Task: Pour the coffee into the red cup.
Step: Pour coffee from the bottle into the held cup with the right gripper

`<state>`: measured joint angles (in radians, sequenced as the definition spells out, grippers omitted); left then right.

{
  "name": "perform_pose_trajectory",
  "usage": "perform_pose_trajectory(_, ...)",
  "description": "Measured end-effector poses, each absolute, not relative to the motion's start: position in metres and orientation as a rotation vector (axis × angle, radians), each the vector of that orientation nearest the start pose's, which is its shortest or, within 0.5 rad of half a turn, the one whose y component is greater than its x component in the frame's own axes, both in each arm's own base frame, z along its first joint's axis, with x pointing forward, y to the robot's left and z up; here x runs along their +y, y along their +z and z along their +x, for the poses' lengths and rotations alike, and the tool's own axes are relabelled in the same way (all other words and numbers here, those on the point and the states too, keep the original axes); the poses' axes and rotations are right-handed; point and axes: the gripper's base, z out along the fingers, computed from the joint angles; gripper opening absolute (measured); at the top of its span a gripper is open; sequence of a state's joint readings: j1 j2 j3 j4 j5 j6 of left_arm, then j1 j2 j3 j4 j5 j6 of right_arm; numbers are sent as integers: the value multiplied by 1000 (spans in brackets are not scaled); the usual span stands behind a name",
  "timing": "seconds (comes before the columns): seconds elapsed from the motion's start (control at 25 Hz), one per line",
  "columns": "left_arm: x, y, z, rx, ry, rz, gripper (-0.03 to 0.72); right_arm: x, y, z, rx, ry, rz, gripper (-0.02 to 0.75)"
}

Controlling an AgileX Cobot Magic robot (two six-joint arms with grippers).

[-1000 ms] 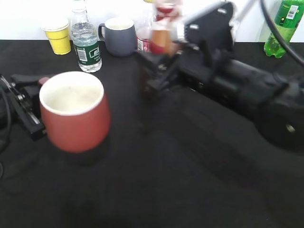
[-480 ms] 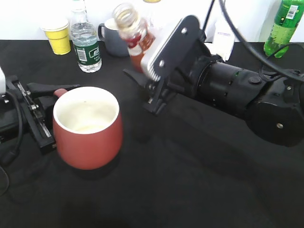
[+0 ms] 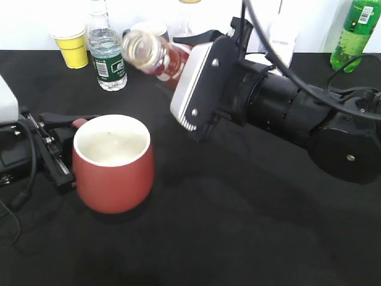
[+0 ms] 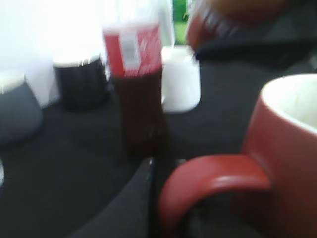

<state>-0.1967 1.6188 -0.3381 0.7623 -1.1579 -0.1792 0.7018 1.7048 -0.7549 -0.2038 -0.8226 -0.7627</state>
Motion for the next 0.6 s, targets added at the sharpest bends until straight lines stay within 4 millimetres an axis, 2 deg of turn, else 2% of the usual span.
perform_pose_trajectory(0.6, -105, 165, 216, 1525, -619, 858, 99, 234, 217, 255, 755, -366, -1447, 528)
